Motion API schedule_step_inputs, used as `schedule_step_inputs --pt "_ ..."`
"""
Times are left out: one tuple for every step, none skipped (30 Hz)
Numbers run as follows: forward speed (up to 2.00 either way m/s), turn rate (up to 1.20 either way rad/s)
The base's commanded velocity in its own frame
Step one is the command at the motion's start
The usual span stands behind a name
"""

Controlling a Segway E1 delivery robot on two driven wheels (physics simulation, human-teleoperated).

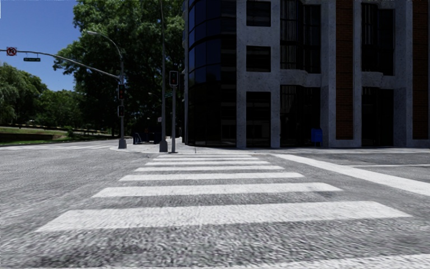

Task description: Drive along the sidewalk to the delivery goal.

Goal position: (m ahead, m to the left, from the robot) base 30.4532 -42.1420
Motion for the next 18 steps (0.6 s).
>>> schedule_step_inputs --pt "1.96 0.0" --pt "1.96 0.0" --pt "1.96 0.0" --pt "1.96 0.0" --pt "1.96 0.0" --pt "1.96 0.0" --pt "1.96 0.0" --pt "1.96 0.0" --pt "1.96 0.0" --pt "1.96 0.0" --pt "1.96 0.0" --pt "1.96 0.0" --pt "1.96 0.0" --pt "1.96 0.0" --pt "1.96 0.0" --pt "1.96 0.0" --pt "1.96 0.0" --pt "1.96 0.0"
